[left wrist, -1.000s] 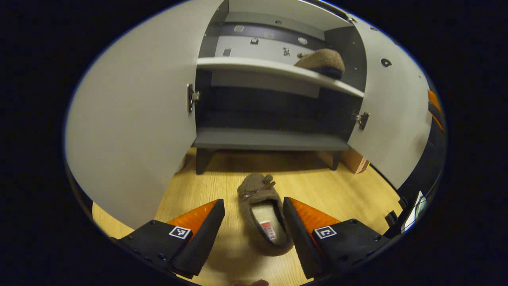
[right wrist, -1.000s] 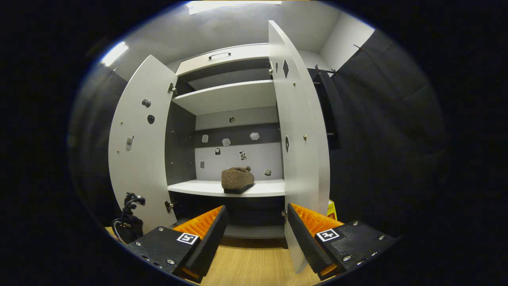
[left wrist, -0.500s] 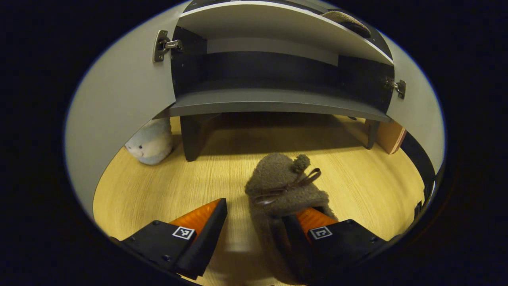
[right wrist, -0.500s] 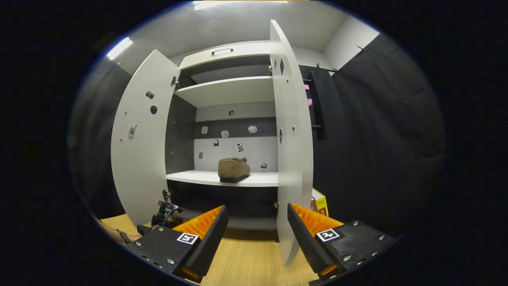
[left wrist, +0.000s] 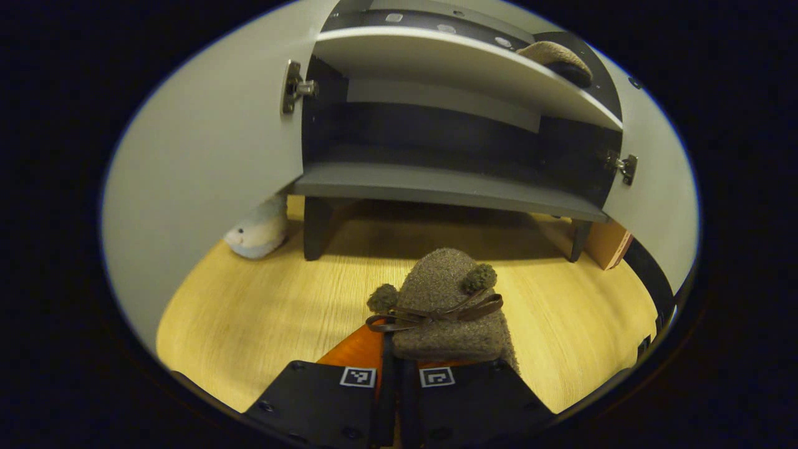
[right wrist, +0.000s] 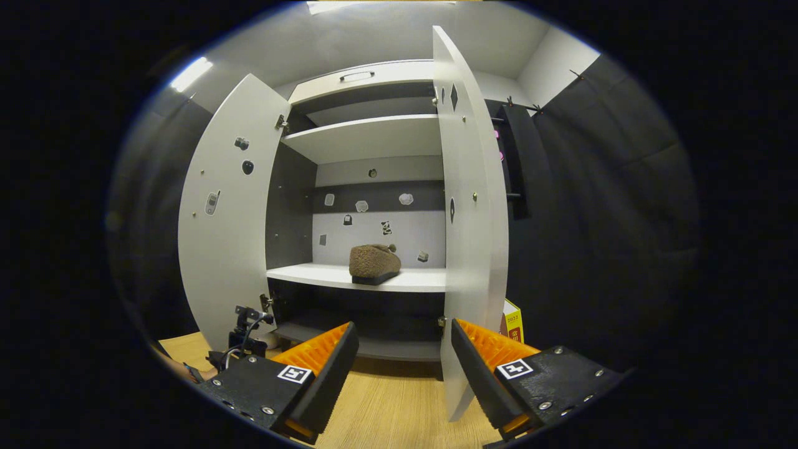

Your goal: Grab one shoe with the right hand and put it into the shoe cabinet, grab the other shoe with the left hand and put it into the shoe cabinet; then close the right door with the right hand and the left door with the left hand.

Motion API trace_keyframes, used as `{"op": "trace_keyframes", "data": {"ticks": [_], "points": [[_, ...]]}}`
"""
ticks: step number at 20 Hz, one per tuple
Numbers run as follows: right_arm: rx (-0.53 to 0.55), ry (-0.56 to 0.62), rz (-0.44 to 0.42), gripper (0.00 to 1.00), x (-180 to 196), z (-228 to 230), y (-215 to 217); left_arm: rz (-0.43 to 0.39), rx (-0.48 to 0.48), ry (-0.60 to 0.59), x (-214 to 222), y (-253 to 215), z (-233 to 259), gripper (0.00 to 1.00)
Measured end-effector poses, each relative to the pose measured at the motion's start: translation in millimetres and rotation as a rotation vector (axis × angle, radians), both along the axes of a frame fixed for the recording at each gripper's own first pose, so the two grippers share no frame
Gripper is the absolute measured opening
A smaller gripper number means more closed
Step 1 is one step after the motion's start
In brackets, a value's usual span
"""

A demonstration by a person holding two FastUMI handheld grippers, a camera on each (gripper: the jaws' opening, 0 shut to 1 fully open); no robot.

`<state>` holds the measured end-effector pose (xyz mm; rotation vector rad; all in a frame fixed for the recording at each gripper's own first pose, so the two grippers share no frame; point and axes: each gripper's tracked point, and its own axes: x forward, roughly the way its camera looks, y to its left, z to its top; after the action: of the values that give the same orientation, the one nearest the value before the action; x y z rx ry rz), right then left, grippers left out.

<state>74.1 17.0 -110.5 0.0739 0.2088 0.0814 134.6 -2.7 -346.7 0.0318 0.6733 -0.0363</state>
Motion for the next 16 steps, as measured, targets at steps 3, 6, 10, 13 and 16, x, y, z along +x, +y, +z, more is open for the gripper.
{"op": "trace_keyframes", "data": {"ticks": [3,6,10,13,16], "points": [[-0.014,-0.017,-0.01,0.92,1,0,0,-0.034,-0.026,-0.148,-5,-20,90,0.11],[-0.005,-0.026,-0.009,0.92,4,6,2,-0.06,-0.053,-0.268,19,-39,190,0.11],[0.006,-0.03,-0.016,0.92,2,9,1,-0.013,-0.03,-0.383,69,-44,321,0.11],[0.002,-0.035,-0.024,0.92,-4,13,-3,0.001,-0.05,-0.421,134,-49,377,0.11],[-0.012,-0.037,-0.041,0.92,-8,16,-10,0.013,-0.075,-0.4,197,-53,388,0.11]]}}
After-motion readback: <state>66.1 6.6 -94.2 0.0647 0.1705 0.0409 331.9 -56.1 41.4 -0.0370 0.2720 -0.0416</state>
